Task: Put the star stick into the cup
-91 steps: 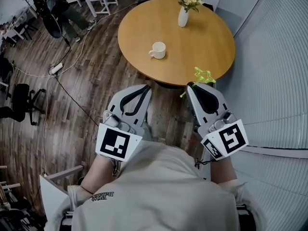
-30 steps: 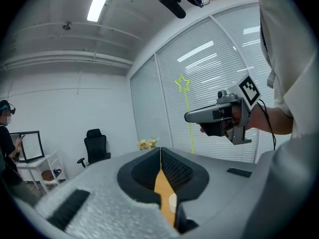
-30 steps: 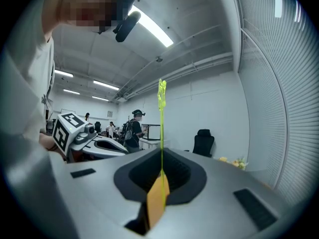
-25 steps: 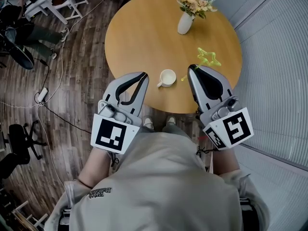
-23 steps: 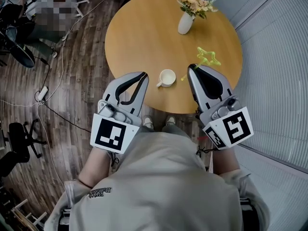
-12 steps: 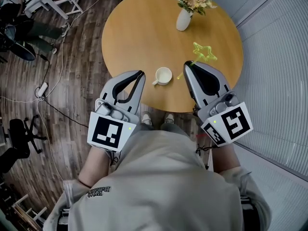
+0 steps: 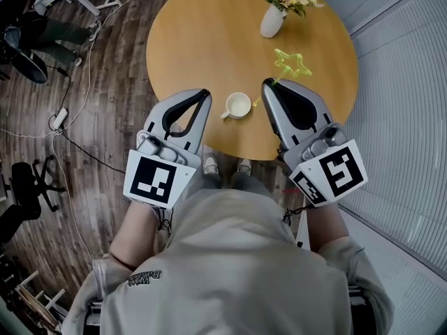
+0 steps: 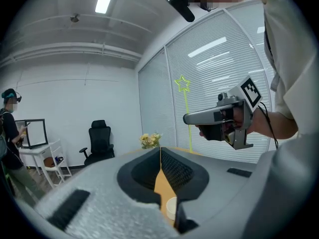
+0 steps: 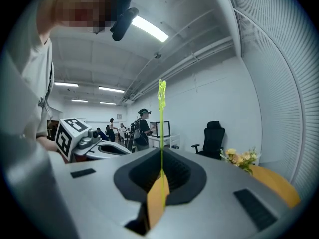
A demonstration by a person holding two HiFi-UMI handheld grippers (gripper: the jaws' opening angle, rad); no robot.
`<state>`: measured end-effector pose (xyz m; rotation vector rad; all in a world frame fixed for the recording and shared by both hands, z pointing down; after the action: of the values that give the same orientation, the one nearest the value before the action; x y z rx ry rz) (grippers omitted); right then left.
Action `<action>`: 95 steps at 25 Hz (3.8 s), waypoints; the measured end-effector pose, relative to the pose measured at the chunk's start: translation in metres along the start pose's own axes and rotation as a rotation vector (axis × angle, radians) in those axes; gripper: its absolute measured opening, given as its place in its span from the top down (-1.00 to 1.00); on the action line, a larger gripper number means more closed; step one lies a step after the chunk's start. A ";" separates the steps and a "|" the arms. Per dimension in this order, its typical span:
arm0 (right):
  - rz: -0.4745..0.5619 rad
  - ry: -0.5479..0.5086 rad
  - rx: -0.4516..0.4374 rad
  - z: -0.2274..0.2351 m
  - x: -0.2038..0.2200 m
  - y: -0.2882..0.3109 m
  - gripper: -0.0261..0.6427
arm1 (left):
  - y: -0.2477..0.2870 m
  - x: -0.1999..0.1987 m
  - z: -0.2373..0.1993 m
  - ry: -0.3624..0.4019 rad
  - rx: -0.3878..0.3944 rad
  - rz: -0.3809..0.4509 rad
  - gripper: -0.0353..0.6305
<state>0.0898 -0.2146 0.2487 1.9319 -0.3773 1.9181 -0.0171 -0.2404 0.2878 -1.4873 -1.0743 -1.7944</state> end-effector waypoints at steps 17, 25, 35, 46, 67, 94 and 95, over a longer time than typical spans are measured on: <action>-0.114 -0.005 0.011 0.027 0.109 0.052 0.83 | 0.042 0.099 -0.022 -0.034 -0.019 -0.116 0.82; -0.188 0.074 0.036 0.038 0.175 0.071 0.83 | 0.067 0.164 -0.021 -0.091 0.010 -0.200 0.82; -0.244 0.129 0.055 0.038 0.242 0.080 0.83 | 0.090 0.218 -0.018 -0.145 0.019 -0.254 0.82; -0.295 0.212 0.079 0.039 0.291 0.072 0.83 | 0.104 0.253 -0.003 -0.197 0.035 -0.289 0.82; -0.400 0.302 0.150 0.047 0.322 0.060 0.82 | 0.099 0.258 0.010 -0.223 0.061 -0.314 0.82; -0.142 0.133 0.150 0.031 0.124 0.019 0.82 | 0.048 0.085 0.007 -0.075 0.016 -0.050 0.82; -0.128 0.117 0.148 0.030 0.114 0.017 0.82 | 0.044 0.077 0.007 -0.061 0.014 -0.037 0.82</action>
<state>0.1117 -0.2335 0.3643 1.8729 -0.0782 2.0120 0.0062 -0.2517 0.3726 -1.5323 -1.1494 -1.7733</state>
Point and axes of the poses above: the fingertips, and each gripper's own axes: y forward along the fingers, z to its right, x out of its underside, the point moved 2 cm from there along -y, backward along the fingers, and after that the axes turned 2 degrees about -y, right-handed, at the moved point
